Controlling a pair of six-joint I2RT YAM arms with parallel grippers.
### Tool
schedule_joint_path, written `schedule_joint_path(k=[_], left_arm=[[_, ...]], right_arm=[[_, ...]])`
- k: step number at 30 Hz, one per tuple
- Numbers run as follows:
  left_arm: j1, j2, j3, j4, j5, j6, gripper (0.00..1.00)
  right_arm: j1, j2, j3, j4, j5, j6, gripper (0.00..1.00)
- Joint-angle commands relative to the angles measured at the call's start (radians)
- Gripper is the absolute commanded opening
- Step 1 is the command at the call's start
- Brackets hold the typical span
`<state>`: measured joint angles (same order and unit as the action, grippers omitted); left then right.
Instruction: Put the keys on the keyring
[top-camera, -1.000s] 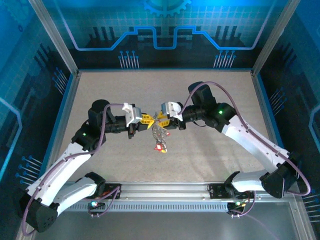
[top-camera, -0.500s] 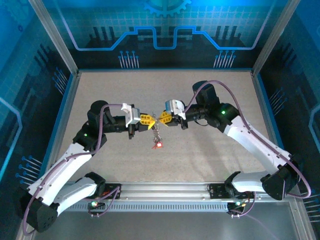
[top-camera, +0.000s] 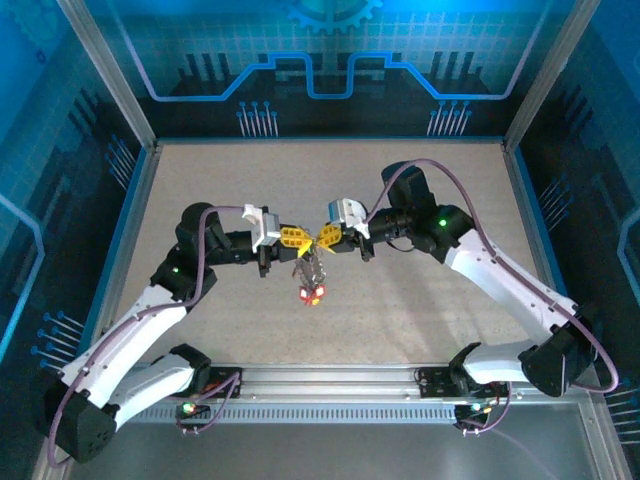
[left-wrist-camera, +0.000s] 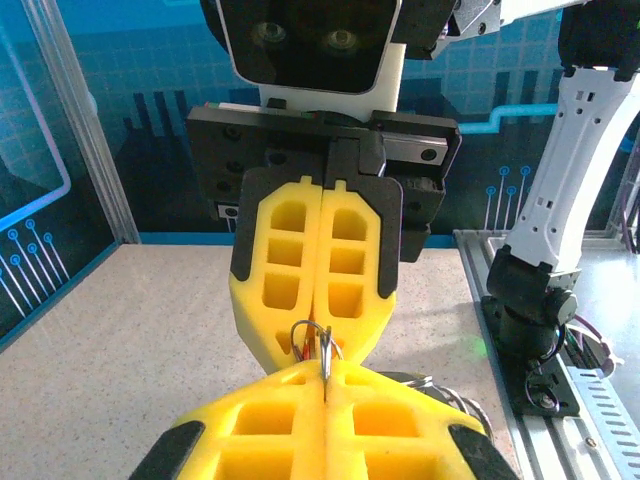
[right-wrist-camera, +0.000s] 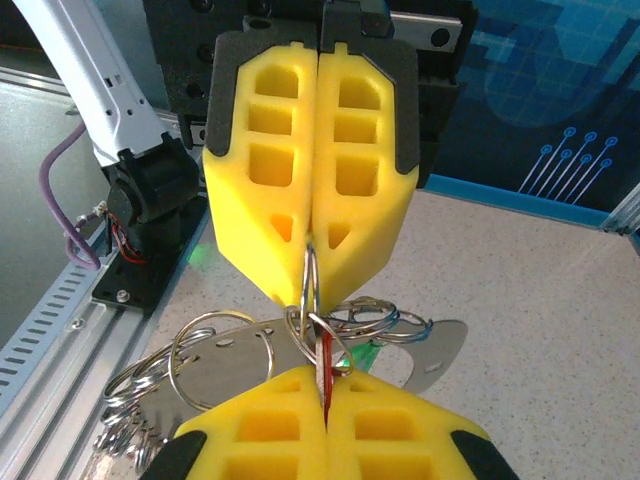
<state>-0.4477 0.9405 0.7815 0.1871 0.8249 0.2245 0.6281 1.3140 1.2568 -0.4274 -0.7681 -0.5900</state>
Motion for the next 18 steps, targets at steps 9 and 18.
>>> schedule_joint_path(k=[9,18], left_arm=[[0.003,-0.006,-0.016,0.131,0.044,-0.021,0.00],[0.003,-0.039,0.059,-0.262,-0.031,0.247,0.00]], right_arm=[[0.016,0.056,0.052,-0.073,-0.010,0.024,0.00],[0.010,0.022,0.074,-0.083,0.011,0.009,0.00]])
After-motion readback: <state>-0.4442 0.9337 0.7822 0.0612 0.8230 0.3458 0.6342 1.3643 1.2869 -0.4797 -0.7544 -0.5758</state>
